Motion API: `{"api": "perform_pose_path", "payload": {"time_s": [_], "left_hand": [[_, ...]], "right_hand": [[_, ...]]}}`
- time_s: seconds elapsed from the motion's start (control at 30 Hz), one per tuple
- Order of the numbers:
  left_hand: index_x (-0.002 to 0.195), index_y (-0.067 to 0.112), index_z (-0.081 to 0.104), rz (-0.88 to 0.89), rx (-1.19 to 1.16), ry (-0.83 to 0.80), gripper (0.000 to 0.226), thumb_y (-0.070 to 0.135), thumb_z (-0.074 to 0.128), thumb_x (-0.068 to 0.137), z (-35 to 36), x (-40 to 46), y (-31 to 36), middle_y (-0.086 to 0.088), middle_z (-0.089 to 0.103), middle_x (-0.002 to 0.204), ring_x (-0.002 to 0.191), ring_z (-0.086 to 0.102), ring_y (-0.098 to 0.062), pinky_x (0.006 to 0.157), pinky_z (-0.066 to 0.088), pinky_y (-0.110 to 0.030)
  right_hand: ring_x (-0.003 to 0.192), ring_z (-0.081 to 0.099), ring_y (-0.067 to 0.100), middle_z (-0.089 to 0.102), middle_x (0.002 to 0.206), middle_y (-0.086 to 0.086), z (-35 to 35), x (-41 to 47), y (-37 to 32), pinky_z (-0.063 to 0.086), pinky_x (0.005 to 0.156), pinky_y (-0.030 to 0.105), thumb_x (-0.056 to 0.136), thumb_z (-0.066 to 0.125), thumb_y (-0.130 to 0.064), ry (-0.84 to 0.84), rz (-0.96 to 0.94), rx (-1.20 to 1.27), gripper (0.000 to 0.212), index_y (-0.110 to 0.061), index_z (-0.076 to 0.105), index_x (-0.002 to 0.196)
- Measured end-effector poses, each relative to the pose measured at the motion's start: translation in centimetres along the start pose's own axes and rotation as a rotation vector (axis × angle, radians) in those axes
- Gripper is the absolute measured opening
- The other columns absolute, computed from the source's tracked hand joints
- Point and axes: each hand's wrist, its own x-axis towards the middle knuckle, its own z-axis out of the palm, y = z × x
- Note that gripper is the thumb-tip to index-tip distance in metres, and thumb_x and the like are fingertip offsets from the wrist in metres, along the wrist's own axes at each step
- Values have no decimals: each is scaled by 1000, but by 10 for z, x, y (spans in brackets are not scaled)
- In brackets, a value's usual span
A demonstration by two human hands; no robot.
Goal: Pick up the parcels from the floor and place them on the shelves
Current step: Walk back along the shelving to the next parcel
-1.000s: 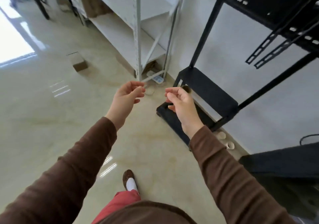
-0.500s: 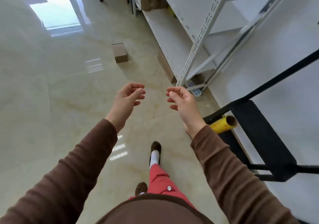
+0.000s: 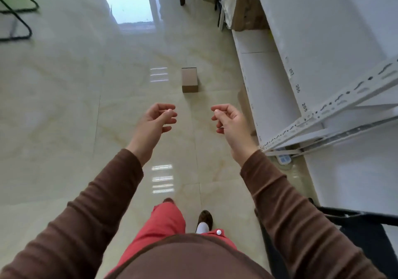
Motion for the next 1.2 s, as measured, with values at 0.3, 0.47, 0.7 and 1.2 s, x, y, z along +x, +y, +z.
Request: {"api": "perform_pose_path", "payload": {"time_s": [0.3, 0.47, 0.7, 1.2], "left_hand": [[111, 21, 69, -44, -26, 69, 14, 21, 57, 103, -71, 170, 34, -3, 72, 108, 96, 69, -16, 89, 54, -34], [108, 20, 69, -59, 7, 59, 14, 19, 56, 103, -106, 271, 67, -3, 72, 105, 96, 68, -17, 90, 53, -37], [108, 21, 69, -62, 21, -67, 13, 20, 56, 103, -100, 413, 117, -2, 72, 105, 94, 69, -15, 87, 54, -34], [112, 17, 66, -40, 125, -175, 14, 18, 55, 104, -85, 726, 251, -1, 69, 104, 91, 66, -13, 85, 52, -30]], "right_hand": [[65, 49, 7, 61, 80, -3, 98, 164, -46, 45, 64, 23, 102, 52, -9, -44, 32, -23, 17, -14, 69, 105], [63, 50, 4, 61, 80, -5, 144, 243, -81, 46, 63, 22, 101, 54, -10, -28, 46, -7, 17, -17, 69, 103], [58, 56, -8, 62, 82, -5, 168, 368, -122, 46, 65, 23, 102, 53, -11, 62, 78, 3, 21, -7, 69, 115], [62, 49, 4, 60, 83, 0, 210, 669, -229, 44, 60, 20, 102, 53, -9, 139, 116, 111, 15, -12, 67, 105]]}}
